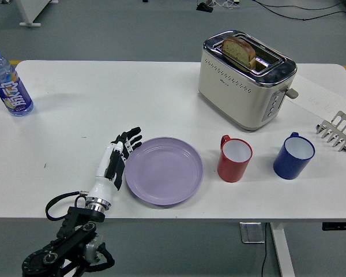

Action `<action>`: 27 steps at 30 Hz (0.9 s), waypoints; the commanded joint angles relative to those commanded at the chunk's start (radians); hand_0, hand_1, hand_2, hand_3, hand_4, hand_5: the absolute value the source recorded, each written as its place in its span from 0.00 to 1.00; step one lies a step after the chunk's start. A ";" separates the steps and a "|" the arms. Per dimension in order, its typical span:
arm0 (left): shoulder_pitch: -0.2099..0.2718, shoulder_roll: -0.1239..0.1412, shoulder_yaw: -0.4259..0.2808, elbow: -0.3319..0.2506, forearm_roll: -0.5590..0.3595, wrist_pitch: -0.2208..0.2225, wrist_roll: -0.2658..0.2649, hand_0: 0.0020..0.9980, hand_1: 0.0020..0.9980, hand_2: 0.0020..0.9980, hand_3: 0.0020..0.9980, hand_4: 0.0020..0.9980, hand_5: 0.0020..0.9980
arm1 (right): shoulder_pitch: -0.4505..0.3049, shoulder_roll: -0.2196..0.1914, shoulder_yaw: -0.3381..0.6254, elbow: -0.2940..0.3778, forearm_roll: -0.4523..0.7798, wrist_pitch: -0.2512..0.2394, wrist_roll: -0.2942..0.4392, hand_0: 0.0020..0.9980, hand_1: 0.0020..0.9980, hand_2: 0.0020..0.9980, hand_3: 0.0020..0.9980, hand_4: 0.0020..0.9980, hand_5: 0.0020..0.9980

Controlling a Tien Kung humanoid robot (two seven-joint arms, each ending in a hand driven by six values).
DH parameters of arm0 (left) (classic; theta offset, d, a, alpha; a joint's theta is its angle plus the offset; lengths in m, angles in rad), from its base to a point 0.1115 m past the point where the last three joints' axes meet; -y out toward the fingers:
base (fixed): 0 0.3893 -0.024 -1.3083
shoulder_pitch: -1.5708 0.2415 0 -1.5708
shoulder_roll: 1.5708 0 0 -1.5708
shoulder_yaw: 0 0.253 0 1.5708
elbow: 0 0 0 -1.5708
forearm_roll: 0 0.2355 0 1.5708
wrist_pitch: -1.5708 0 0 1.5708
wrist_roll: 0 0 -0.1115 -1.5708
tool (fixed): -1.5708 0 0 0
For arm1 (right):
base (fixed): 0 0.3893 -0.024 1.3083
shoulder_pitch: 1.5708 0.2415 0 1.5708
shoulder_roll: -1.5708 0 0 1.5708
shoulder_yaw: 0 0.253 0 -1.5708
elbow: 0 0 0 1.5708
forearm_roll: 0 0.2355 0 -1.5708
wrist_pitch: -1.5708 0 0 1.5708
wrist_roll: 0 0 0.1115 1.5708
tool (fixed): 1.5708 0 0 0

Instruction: Push plate across desktop

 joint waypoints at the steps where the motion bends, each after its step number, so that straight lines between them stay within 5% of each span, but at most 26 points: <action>1: 0.000 0.000 0.002 -0.001 -0.001 0.000 0.000 0.80 0.85 0.87 0.77 0.50 1.00 | 0.000 0.000 0.000 0.000 0.000 0.000 0.000 0.69 0.69 0.78 0.72 0.36 0.33; 27: -0.001 0.006 0.042 -0.044 -0.005 0.013 -0.006 0.80 0.85 0.87 0.77 0.50 1.00 | -0.003 0.000 0.017 0.000 -0.017 0.001 -0.005 0.69 0.69 0.78 0.72 0.36 0.33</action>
